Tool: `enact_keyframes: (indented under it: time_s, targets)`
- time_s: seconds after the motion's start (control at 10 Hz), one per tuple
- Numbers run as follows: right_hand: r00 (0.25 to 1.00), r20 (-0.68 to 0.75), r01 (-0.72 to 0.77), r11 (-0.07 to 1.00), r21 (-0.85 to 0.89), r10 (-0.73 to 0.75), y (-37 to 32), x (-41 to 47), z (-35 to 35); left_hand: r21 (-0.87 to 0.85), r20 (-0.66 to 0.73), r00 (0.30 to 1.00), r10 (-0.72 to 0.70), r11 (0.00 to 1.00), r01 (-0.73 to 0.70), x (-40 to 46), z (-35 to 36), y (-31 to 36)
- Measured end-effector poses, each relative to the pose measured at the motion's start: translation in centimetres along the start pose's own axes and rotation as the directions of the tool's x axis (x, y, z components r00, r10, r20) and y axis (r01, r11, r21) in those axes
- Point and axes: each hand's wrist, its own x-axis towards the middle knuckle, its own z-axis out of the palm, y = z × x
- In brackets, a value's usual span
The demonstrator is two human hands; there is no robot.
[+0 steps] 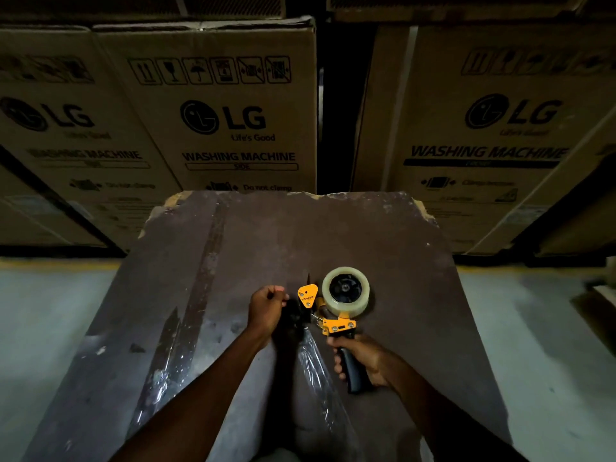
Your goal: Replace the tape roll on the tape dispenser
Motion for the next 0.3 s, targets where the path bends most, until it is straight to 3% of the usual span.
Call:
enact_keyframes:
  time_s: [0.1,0.2,0.3]
  targets:
    - [0.968,-0.163,0.167,0.975,-0.147,-0.190,0.8,-0.7,0.5,0.112,0.036,0.998,0.050,0.992,-0.054,-0.6,-0.1,0.4]
    - [0.916,-0.223,0.233,0.895,-0.380,-0.334,1.6,-0.3,0.4,0.230,0.096,0.985,0.145,0.959,-0.164,-1.0,-0.2,0.6]
    - [0.806,-0.302,0.125,0.644,-0.755,-0.510,1.6,-0.3,-0.1,0.308,0.145,0.969,0.200,0.922,-0.236,-1.8,-0.6,1.2]
